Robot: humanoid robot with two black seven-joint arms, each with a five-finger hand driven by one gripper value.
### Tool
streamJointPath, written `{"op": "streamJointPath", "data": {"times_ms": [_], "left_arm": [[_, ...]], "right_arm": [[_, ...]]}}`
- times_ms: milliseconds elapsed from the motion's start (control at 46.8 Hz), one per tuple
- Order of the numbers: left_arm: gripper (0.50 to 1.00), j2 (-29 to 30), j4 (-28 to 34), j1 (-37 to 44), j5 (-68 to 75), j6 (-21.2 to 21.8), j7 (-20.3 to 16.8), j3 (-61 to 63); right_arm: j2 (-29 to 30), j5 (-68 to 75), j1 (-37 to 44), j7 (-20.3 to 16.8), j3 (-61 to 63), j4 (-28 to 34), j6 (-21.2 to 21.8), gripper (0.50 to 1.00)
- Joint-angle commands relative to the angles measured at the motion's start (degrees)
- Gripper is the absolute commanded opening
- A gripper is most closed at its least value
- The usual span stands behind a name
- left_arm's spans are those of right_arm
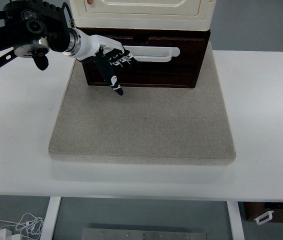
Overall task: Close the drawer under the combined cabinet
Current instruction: 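Push the drawer front with the left hand toward the cabinet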
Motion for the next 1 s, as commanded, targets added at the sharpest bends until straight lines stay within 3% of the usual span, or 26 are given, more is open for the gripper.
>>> {"op": "streamJointPath", "data": {"times_ms": [0, 982], "left_arm": [[1.000, -0.54, 0.12, 0.46, 0.00, 0.56, -0.04, 0.00], [1.000, -0.89, 1.87, 0.73, -0.09, 1.70, -0.83, -0.17]], "right_arm": [[0.00, 0.00, 0.00, 0.00, 0.00, -0.06, 0.00, 0.952], [0.00, 0.00, 0.00, 0.00, 0.00, 0.03, 0.00, 0.952]]}}
